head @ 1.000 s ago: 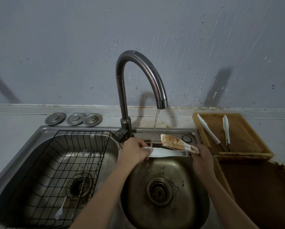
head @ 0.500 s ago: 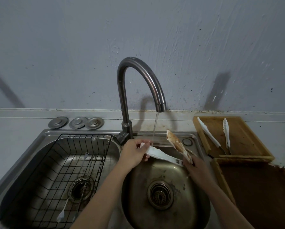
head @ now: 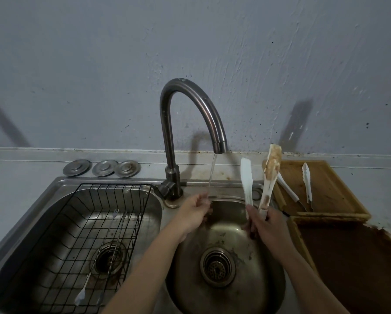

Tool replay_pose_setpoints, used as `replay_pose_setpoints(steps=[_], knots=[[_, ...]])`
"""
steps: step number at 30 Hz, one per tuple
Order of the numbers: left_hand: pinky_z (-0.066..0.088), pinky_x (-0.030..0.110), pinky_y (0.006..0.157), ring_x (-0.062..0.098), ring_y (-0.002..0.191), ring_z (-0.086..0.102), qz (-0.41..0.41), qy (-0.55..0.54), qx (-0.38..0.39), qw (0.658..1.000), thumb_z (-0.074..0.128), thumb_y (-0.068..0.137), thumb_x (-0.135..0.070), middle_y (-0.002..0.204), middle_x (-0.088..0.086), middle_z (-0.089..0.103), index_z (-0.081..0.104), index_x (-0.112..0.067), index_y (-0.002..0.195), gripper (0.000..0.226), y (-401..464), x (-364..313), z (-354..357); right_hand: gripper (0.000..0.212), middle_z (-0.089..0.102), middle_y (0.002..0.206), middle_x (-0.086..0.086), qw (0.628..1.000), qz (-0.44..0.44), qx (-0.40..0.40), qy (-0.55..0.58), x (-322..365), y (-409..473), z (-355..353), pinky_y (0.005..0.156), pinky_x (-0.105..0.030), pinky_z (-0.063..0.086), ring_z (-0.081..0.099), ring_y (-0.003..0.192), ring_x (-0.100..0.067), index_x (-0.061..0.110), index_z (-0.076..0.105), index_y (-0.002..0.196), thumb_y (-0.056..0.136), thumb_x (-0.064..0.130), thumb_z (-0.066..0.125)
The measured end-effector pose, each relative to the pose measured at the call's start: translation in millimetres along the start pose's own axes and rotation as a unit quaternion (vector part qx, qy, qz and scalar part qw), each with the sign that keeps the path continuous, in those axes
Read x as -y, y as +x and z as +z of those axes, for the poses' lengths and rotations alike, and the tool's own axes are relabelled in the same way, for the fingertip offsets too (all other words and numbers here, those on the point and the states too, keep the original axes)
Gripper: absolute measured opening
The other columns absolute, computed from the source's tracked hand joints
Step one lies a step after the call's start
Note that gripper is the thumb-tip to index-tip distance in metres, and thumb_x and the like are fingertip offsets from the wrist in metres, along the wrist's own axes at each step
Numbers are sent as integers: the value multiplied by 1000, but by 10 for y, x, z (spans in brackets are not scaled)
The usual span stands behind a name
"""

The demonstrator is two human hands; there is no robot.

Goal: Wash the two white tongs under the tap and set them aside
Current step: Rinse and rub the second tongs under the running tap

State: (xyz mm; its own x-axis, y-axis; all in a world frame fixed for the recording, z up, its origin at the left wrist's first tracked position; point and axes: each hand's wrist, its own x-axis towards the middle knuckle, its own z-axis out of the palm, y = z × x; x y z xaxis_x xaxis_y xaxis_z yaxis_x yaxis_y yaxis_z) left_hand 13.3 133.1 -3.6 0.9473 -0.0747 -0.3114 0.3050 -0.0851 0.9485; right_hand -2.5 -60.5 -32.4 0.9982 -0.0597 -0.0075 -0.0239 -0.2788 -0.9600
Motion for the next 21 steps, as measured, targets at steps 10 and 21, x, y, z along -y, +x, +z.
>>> replay_pose_setpoints(steps=[10, 21], knots=[[50, 21, 67, 16, 90, 64, -12, -100, 27, 995, 43, 95, 0, 114, 8, 65, 56, -5, 119, 28, 11, 85, -27, 15, 60, 65, 8, 975, -44, 81, -202, 237, 145, 386, 39, -9, 39, 59, 51, 4, 25, 55, 76, 86, 32, 63], [57, 26, 72, 17, 78, 71, -9, -158, 47, 986, 72, 68, 12, 81, 3, 76, 69, -13, 91, 34, 134, 456, -109, 13, 64, 68, 12, 935, -22, 210, -285, 188, 196, 656, 47, -12, 41, 62, 56, 2, 36, 59, 71, 73, 23, 58]])
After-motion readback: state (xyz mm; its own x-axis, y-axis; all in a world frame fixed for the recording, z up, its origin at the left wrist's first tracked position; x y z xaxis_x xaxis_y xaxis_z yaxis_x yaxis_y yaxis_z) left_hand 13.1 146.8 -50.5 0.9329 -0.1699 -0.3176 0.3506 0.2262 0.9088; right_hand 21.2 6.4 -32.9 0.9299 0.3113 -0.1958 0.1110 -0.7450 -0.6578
